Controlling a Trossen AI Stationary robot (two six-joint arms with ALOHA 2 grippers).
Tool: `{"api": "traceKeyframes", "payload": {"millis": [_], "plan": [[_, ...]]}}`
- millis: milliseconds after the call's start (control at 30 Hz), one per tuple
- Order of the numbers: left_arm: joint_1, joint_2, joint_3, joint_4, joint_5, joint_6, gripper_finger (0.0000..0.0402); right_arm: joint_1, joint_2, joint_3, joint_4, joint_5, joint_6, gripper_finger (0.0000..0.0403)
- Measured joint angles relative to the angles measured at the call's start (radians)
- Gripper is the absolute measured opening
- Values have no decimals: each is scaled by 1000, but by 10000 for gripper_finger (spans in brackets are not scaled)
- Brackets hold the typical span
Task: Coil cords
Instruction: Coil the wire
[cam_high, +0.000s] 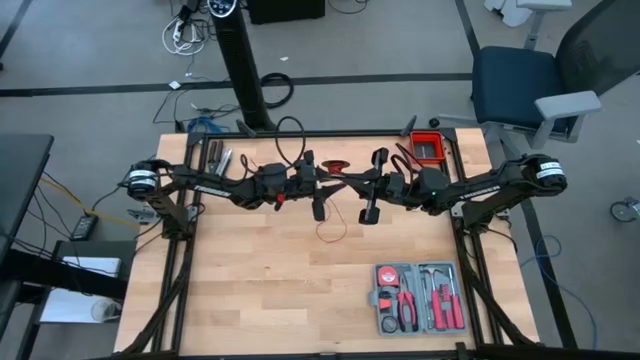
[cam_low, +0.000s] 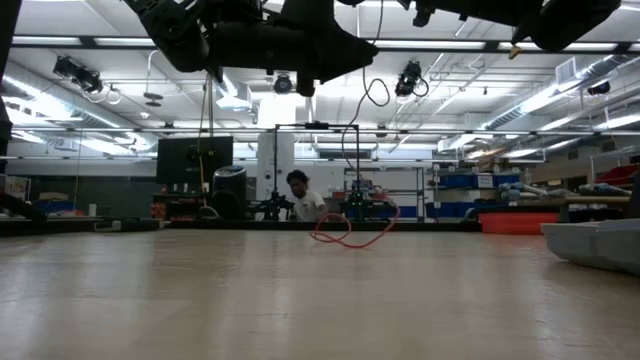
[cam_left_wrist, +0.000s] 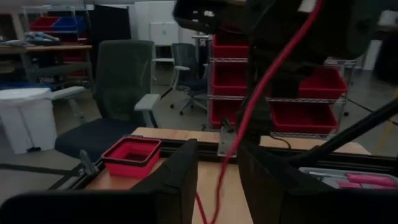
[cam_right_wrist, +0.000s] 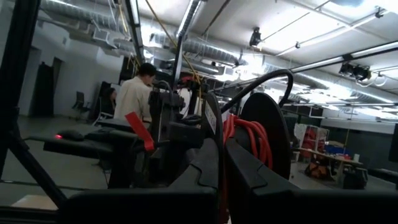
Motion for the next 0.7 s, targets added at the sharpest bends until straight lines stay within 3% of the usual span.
{"api": "traceKeyframes", "payload": {"millis": [200,367,533,700], "plan": [[0,0,0,-6,-2,5,104,0,0,0,1,0,0,4],[1,0,0,-46,5,3,12,0,0,0,4,0,0,4],[12,-2,0,-66,2,6,3,2,-1,0,-1,4,-1,4],[35,-71,3,-208,7,40,1,9,-47,-1,-79,11,-25,4]]}}
